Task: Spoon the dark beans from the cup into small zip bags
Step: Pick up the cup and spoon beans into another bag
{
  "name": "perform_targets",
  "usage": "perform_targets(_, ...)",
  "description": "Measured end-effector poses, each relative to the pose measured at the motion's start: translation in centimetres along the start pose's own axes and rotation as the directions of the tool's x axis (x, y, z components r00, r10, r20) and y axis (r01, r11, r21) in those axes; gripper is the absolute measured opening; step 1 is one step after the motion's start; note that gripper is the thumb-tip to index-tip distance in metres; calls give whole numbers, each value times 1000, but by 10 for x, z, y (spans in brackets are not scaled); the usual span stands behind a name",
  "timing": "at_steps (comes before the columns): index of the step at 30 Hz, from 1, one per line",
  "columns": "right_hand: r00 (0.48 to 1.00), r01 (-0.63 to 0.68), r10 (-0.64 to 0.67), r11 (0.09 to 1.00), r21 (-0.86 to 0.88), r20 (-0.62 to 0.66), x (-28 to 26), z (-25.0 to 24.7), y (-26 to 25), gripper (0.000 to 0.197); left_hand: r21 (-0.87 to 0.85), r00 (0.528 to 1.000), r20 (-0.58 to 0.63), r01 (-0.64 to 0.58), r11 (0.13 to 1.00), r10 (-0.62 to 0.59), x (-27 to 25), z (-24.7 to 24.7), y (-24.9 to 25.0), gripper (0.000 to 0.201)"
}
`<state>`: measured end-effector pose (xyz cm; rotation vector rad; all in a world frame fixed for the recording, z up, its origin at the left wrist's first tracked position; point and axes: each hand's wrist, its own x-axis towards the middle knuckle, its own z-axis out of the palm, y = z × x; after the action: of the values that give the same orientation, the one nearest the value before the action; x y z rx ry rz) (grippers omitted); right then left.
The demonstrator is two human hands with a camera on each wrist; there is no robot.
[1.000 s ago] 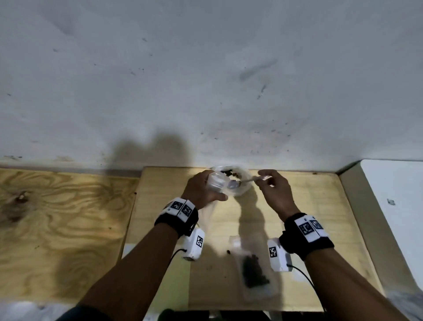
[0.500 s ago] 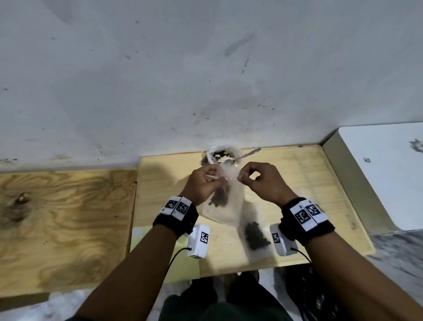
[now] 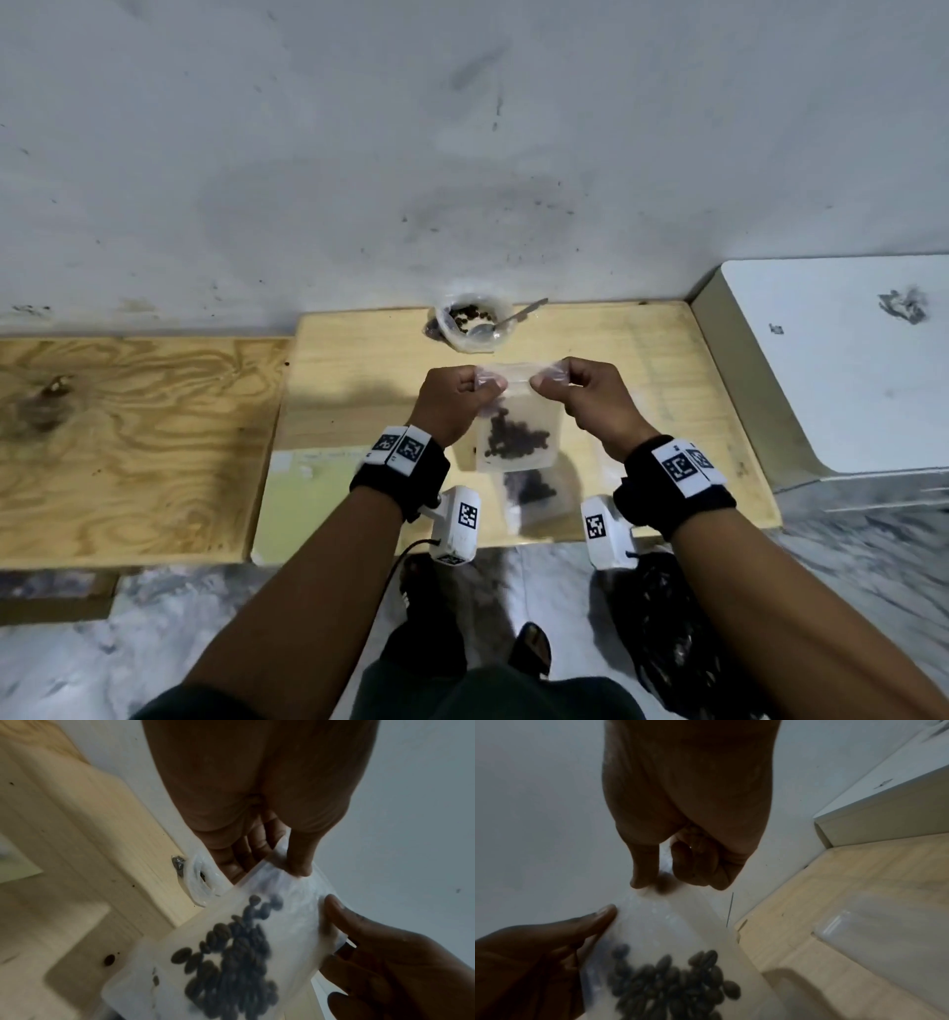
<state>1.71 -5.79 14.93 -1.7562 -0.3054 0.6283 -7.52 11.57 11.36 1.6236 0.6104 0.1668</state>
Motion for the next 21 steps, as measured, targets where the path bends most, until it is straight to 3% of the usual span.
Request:
perform_targets(4,996,-71,70,997,15,50,-13,-17,7,27,-9,999,18,-27,1000,27,-17,15,0,44)
perform_targets(6,992,-100,98,994,31,74,-19,-25,12,27,-48,1000,18,3,999,-2,-24,23,-2,38)
perform_targets(9,988,-144,137,983,115,73,-27,-37,21,22,-177,996,-5,84,981,-86,-36,31,-5,8)
perform_targets(12,981,-191,182,969,158,74,-34,-45,28,17,-281,988,14,150,948,-152,-48,34,-11,18)
perform_targets(18,988,-142,149,976,163,-32,-42,-34,42,17,-305,975,-90,169,937,-205,-55,43,-17,6)
perform_targets(21,993,-119,117,990,73,35,-48,-30,59,28,-438,940,-80,267,858,-333,-53,42,-20,10)
